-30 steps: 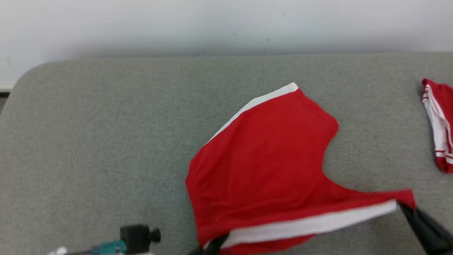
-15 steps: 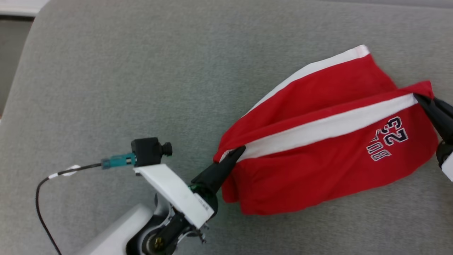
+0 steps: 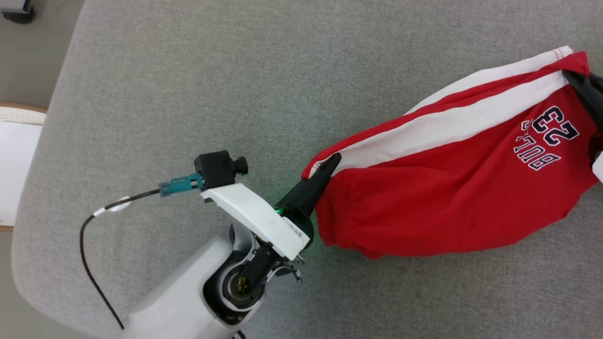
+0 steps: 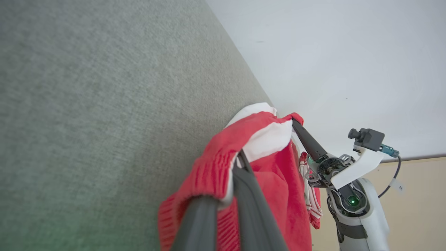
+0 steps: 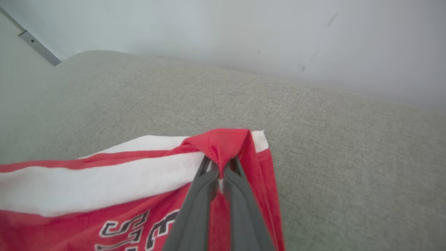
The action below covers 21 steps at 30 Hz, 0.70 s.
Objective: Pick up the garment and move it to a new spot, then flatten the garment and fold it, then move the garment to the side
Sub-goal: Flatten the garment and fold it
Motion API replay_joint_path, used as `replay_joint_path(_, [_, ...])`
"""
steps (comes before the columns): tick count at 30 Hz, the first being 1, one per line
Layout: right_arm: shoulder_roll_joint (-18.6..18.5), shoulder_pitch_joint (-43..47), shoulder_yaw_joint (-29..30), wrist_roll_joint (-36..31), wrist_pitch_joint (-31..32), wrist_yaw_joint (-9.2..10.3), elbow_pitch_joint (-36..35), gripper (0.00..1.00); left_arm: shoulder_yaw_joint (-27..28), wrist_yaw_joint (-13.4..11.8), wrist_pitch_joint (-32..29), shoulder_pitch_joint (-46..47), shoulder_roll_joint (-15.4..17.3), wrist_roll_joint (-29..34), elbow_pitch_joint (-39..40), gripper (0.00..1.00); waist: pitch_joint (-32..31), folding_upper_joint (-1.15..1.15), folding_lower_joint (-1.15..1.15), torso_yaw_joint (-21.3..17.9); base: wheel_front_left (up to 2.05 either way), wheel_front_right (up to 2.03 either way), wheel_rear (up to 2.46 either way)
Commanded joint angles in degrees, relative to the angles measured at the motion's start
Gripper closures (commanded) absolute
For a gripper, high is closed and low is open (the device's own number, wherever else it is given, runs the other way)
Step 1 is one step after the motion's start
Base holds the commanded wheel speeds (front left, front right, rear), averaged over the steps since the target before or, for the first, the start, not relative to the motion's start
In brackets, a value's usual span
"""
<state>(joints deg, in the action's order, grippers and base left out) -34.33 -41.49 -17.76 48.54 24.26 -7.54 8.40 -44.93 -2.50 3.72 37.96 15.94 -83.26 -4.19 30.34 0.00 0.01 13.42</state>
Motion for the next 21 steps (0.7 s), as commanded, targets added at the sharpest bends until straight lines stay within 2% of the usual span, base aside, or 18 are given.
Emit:
replay_joint_path(1, [-0.36,-1.07,-0.14,-0.64,-0.36,0.12,0.33,0.91,-0.13,0.21,0.30,0.38,0.00,0.51,-0.85,0.88,0.27,0.00,-0.01,0.19,0.00,0.00,0.00])
replay_joint_path(2, [-0.41,-1.40,-0.36,-0.96,-0.87,0.12,0.45,0.58,-0.05,0.06,0.51,0.30,-0.20,0.64,-1.44,0.69,0.38,0.00,-0.01,0.24,0.00,0.00,0.00])
replay_joint_path(3, [-0.39,-1.63,-0.53,-0.99,-1.07,0.12,0.83,0.00,-0.05,-0.20,0.85,0.29,-0.32,0.85,-2.08,0.55,0.46,0.00,-0.01,0.25,0.00,0.00,0.00])
replay_joint_path(4, [-0.23,-1.70,-0.72,-0.93,-1.20,0.12,1.17,0.00,-0.17,-0.12,0.89,0.41,-0.45,1.09,-2.45,0.16,0.47,0.00,-0.01,0.22,0.00,0.00,0.00])
replay_joint_path(5, [-0.25,-1.76,-0.98,-1.09,-1.46,0.12,1.23,0.00,-0.24,-0.14,1.13,0.37,-0.52,1.29,-2.81,0.00,0.43,0.00,-0.01,0.18,0.00,0.00,0.00])
replay_joint_path(9, [-0.90,-1.04,-1.65,-1.08,-2.80,0.12,1.18,0.00,-1.30,-1.45,2.54,-0.06,0.70,3.93,-3.52,0.00,-0.13,0.00,-0.01,-0.39,0.00,0.00,0.00])
replay_joint_path(13, [-2.75,0.33,-2.08,-0.38,-2.32,0.12,0.45,0.00,-3.06,-3.73,4.81,-0.61,3.21,9.90,-2.99,0.00,-1.02,0.00,-0.01,-1.12,0.00,0.00,0.00])
replay_joint_path(17, [-5.06,1.58,-1.46,1.42,0.22,0.12,0.12,0.00,-5.96,-8.58,9.35,-0.11,6.55,21.51,-1.81,0.00,-1.59,0.00,-0.01,-1.30,0.00,0.00,0.00])
replay_joint_path(21, [-6.25,2.32,-0.06,2.30,2.87,0.12,0.86,0.00,-5.60,-12.63,11.08,-1.94,7.02,29.11,0.10,0.00,-1.46,0.00,-0.01,-0.59,0.00,0.00,0.00])
